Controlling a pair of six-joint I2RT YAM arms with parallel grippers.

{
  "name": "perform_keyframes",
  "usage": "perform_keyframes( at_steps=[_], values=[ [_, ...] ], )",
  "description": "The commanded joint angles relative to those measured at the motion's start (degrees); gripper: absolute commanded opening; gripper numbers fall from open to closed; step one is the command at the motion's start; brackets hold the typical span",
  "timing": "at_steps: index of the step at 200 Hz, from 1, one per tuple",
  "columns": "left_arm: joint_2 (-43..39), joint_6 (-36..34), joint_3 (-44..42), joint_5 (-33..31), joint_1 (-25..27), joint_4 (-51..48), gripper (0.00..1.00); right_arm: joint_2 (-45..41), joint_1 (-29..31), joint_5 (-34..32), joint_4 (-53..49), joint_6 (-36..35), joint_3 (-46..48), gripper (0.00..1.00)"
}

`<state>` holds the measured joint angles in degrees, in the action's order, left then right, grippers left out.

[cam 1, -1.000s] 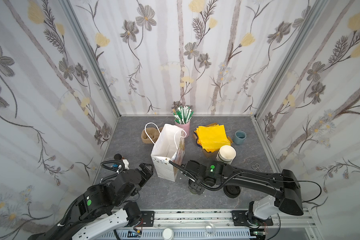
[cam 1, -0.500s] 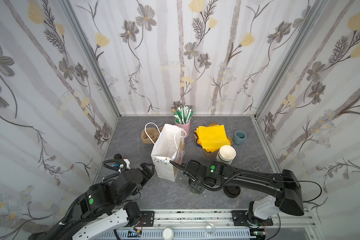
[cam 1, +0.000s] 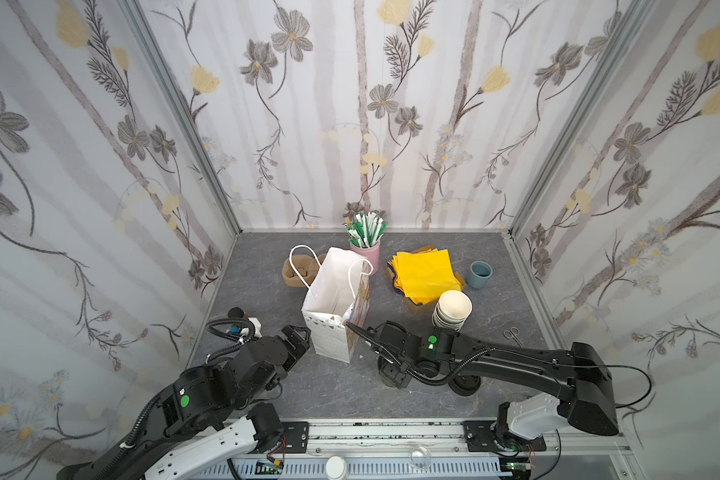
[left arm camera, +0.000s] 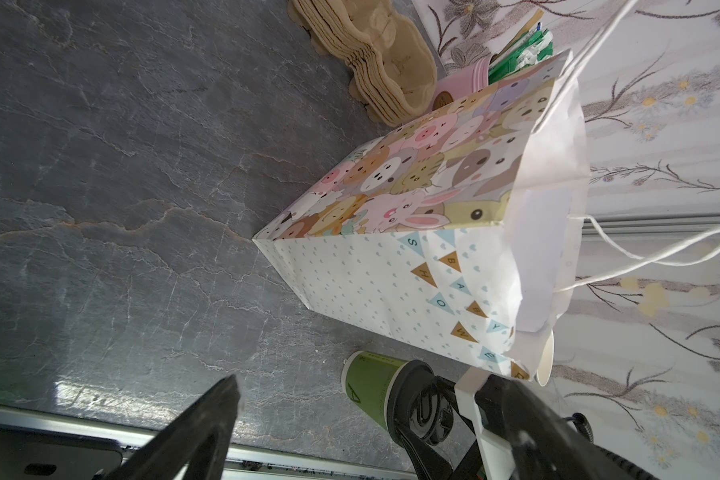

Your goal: Pack the takeout coffee

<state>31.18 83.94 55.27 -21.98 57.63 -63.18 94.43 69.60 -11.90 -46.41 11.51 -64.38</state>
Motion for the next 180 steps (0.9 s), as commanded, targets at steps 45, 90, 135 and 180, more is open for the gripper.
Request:
perform_keyframes(
  at_steps=[45,90,135,180],
  values=[
    [1.51,-3.29,-2.0,9.47,0.01,3.49,0.99,-0.67,-0.09,5.62,0.12,-2.46,2.69,0.69],
    [0.93,-6.14,-8.4,23.49,0.06,12.12,0.97,-4.74,0.09,6.84,1.97,-5.36,4.26,0.69],
    [0.11,-5.13,-15.53,29.45,0.06,22.51,0.91,-4.69,1.01,8.3,2.37,-6.91,4.26,0.69],
    [0.87,-3.52,-22.78,33.51,0.69,35.03,0.87,-4.82,1.76,8.62,2.42,-6.74,4.77,0.69]
  ],
)
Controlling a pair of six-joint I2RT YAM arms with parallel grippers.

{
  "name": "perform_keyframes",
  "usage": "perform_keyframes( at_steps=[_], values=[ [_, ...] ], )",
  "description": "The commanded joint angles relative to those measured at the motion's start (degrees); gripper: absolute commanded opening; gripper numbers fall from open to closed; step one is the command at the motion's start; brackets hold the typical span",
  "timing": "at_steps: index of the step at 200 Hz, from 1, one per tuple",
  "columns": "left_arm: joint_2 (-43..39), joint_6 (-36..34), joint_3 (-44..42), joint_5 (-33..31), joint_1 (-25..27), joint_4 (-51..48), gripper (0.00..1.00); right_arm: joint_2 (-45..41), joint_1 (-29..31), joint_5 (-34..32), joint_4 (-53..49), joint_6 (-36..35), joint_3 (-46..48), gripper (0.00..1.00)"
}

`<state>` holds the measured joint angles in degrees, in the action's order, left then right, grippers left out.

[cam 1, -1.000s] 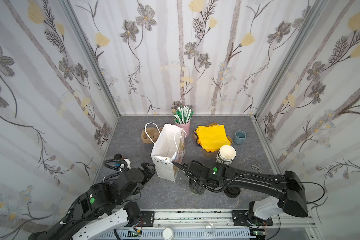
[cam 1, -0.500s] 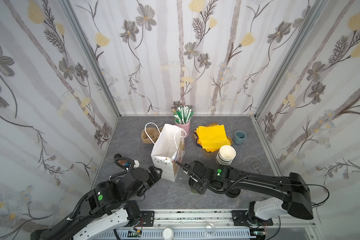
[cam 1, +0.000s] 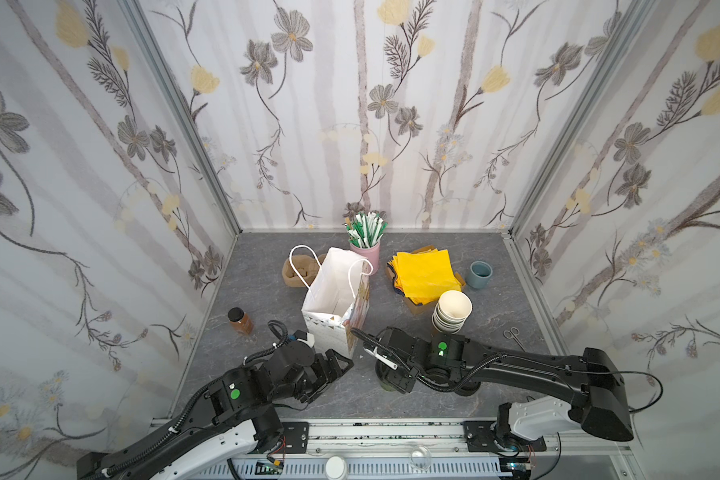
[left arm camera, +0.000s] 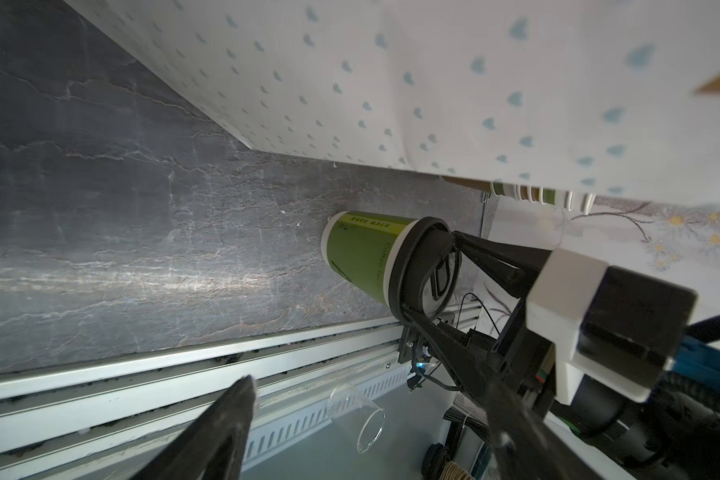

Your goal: Pack the takeout coffee

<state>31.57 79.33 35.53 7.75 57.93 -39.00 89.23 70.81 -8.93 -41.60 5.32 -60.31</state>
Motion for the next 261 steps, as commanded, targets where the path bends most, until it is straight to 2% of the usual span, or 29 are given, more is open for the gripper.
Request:
perform_keyframes(
  at_steps=[1,19,43,58,71,124,183,207,261],
  values=[
    [0.54,1.09,-3.2,3.95,0.4,11.18,0.87,0.4,0.56,5.66,-2.36,-0.57,0.71,0.69],
    [1.19,0.94,-6.61,6.73,0.61,16.61,0.86,0.32,0.9,6.11,-2.09,-0.66,0.81,0.7],
    [0.47,1.51,-9.8,7.18,0.68,20.82,0.84,0.2,0.97,6.11,-2.08,-0.58,0.94,0.72],
    [0.16,1.9,-11.43,8.06,0.69,23.48,0.77,0.15,0.96,6.27,-1.93,-0.58,1.05,0.73],
    [0.54,1.84,-13.09,9.53,0.67,26.34,0.75,0.07,0.96,6.46,-1.77,-0.58,1.2,0.74],
    [5.67,1.68,-17.27,11.57,0.71,38.25,0.76,-0.29,0.92,5.9,-1.95,-0.48,1.25,0.77],
    [10.55,0.08,-18.69,13.16,0.68,44.36,0.75,-0.02,0.99,6.2,-1.73,-0.48,1.25,0.77],
    [12.17,0.08,-19.39,13.15,0.68,46.47,0.69,-0.02,0.93,6.29,-1.48,-0.4,1.42,0.77],
    [13.52,0.43,-20.52,12.44,0.6,48.14,0.64,0.15,0.99,6.18,-1.4,-0.37,1.43,0.77]
  ],
)
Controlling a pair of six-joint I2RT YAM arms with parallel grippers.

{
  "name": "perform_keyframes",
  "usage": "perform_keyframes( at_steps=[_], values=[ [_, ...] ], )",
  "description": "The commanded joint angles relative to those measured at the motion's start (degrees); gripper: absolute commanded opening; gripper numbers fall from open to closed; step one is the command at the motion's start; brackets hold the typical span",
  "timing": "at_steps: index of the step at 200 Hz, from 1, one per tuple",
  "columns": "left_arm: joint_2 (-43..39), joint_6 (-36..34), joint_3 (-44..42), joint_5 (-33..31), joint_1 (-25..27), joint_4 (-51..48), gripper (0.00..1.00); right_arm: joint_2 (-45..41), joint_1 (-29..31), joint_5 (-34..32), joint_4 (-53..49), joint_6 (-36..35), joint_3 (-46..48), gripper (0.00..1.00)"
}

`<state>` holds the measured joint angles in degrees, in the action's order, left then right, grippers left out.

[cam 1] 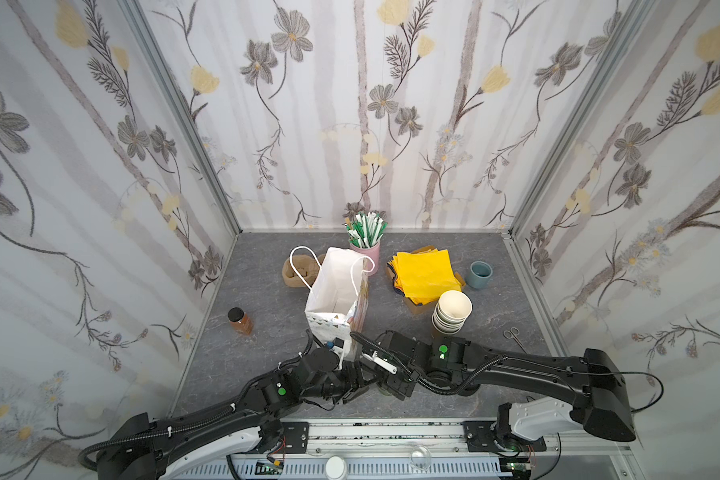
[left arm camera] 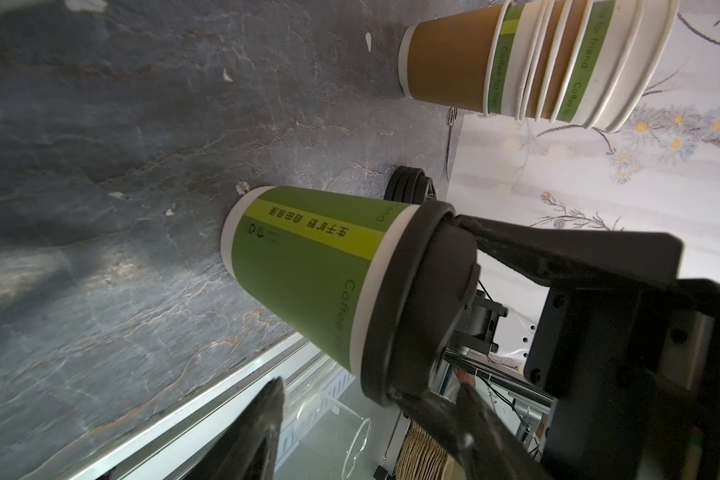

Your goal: Pack the takeout coffee

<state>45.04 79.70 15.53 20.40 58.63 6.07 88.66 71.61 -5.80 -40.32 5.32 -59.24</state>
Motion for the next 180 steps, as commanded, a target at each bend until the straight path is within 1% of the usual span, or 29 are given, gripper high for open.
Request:
perform_keyframes(
  at_steps=[1,41,76,101,118,180],
  values=[
    [0.05,0.08,-0.55,-0.25,-0.1,3.07,0.64,0.72,0.19,3.11,-2.72,-0.38,0.36,0.77],
    [0.05,1.01,-1.77,-1.23,-0.01,3.1,0.59,0.63,0.18,3.26,-2.75,-0.31,0.27,0.79],
    [0.4,0.81,-1.92,-0.81,-0.01,4.4,0.59,0.79,0.14,3.5,-2.67,-0.37,0.27,0.79],
    [1.55,1.25,-2.43,-0.13,-0.02,8.41,0.62,0.97,0.15,3.61,-2.61,-0.36,0.23,0.79],
    [2.96,1.31,-2.34,-0.17,-0.01,9.57,0.62,0.89,0.17,3.61,-2.64,-0.4,0.27,0.78],
    [5.57,1.73,-3.06,-1.23,-0.02,8.78,0.5,0.21,0.14,3.36,-2.87,-0.18,0.11,0.79]
  ],
)
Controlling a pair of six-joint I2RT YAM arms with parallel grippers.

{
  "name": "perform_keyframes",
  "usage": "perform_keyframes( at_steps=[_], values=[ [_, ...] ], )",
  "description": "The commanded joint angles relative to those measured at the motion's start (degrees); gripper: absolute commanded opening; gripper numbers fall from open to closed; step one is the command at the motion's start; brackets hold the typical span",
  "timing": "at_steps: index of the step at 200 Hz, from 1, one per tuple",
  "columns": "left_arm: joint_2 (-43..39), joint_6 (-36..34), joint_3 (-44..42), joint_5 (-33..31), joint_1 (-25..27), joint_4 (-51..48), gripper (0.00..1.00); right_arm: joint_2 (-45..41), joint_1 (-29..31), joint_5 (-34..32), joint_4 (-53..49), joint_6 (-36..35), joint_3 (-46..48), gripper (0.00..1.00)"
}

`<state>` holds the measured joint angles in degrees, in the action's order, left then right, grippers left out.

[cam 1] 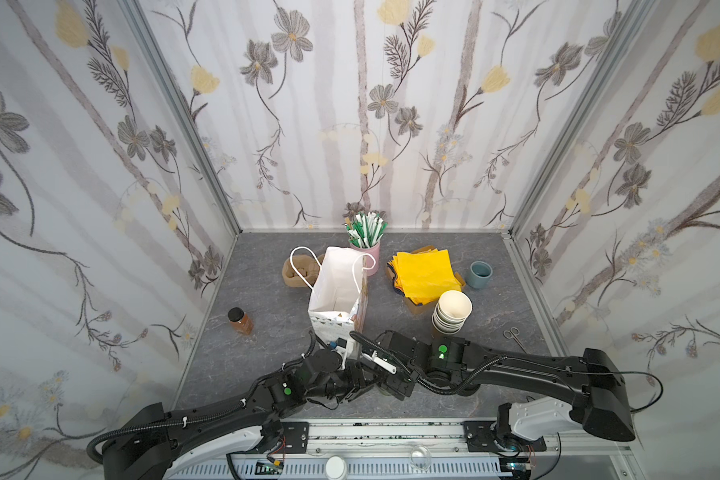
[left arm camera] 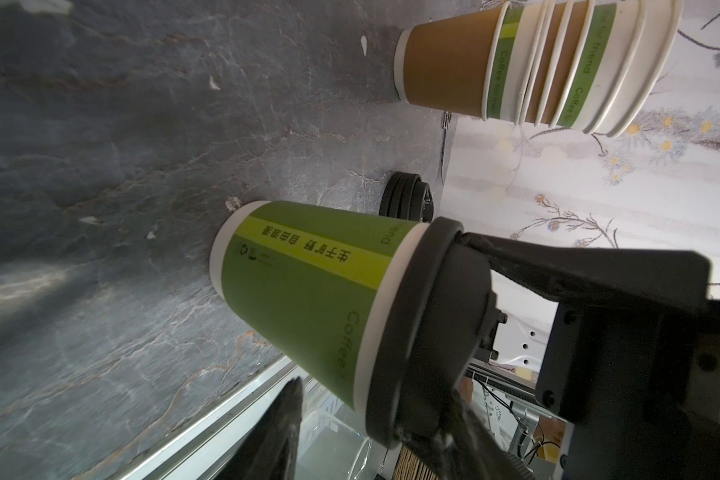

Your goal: Pack the takeout coffee

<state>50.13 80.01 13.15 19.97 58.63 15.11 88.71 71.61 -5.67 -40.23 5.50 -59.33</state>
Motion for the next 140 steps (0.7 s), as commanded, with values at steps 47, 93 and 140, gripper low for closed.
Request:
perform_keyframes(
  at_steps=[47,93,140],
  values=[
    [0.6,1.58,-1.41,-1.38,-0.02,-1.45,0.46,-2.08,0.15,2.26,-3.84,0.61,-2.04,0.86],
    [0.64,1.66,-1.64,-1.16,-0.01,-1.65,0.47,-4.48,0.09,2.16,-5.04,3.07,-5.18,0.87],
    [-0.63,1.29,-0.9,-1.52,-0.01,-1.58,0.58,-15.15,-0.22,1.1,-3.42,24.16,-5.37,0.8]
  ],
)
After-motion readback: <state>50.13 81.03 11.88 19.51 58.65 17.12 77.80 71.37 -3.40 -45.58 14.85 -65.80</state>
